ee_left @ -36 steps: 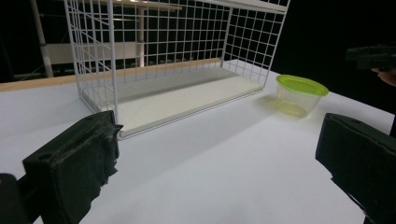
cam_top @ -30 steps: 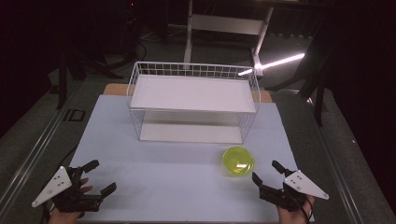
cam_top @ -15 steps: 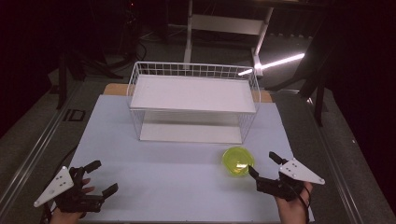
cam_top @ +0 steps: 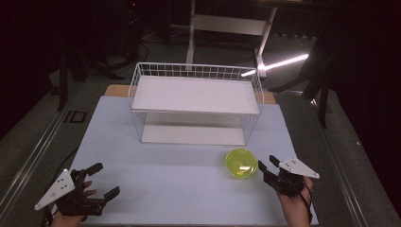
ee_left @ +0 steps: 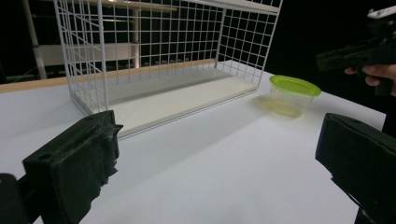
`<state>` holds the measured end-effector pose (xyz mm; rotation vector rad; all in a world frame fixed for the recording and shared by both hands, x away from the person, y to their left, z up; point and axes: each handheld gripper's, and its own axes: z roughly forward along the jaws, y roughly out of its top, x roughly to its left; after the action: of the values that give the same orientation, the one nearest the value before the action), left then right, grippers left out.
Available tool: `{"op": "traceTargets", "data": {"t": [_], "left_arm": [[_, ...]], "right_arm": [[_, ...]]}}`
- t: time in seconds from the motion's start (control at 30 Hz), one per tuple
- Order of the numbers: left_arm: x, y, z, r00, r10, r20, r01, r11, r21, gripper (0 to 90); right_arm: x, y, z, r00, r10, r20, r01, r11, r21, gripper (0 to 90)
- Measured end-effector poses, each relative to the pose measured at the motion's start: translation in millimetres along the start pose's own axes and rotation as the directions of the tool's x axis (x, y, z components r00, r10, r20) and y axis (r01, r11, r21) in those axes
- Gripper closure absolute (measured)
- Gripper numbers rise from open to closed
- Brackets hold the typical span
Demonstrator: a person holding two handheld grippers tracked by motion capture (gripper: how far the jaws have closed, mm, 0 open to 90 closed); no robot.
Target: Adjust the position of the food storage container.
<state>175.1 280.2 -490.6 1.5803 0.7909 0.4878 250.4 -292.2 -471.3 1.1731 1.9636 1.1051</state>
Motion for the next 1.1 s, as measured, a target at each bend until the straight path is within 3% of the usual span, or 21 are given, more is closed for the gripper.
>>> {"op": "traceTargets", "data": {"t": [0.13, 0.23, 0.37, 0.5, 0.9, 1.1], "left_arm": [[0.3, 0.1, 0.0, 1.0000, -0.004, 0.002, 0.004, 1.0000, -0.003, 0.3], [0.8, 0.1, -0.4, 1.0000, -0.005, 0.001, 0.005, 1.0000, -0.005, 0.3], [0.4, 0.2, -0.1, 1.0000, -0.003, 0.001, 0.003, 1.0000, -0.004, 0.3], [0.5, 0.4, -0.1, 1.0000, 0.001, 0.000, -0.001, 1.0000, 0.000, 0.3], [1.1, 2.5, -2.6, 0.9998, 0.017, -0.011, -0.018, 0.9998, -0.010, 0.3], [1.6, 2.6, -3.0, 0.9998, 0.016, -0.010, -0.016, 0.9998, -0.012, 0.3]], "right_arm": [[-3.8, -6.3, 3.9, 0.9999, -0.003, 0.014, 0.002, 1.000, 0.029, 67.5], [-9.4, -15.4, 10.1, 0.9994, 0.036, 0.000, -0.036, 0.996, 0.080, 83.6], [-10.7, -20.8, 15.4, 0.9990, 0.043, -0.009, -0.042, 0.993, 0.114, 89.8], [-9.7, -27.0, 22.7, 0.9991, 0.036, -0.021, -0.032, 0.988, 0.152, 89.9], [-0.8, -23.6, 37.8, 0.9980, -0.019, -0.060, 0.030, 0.981, 0.191, 90.0], [3.4, -24.4, 42.7, 0.9963, 0.005, -0.085, 0.012, 0.980, 0.199, 90.0]]}}
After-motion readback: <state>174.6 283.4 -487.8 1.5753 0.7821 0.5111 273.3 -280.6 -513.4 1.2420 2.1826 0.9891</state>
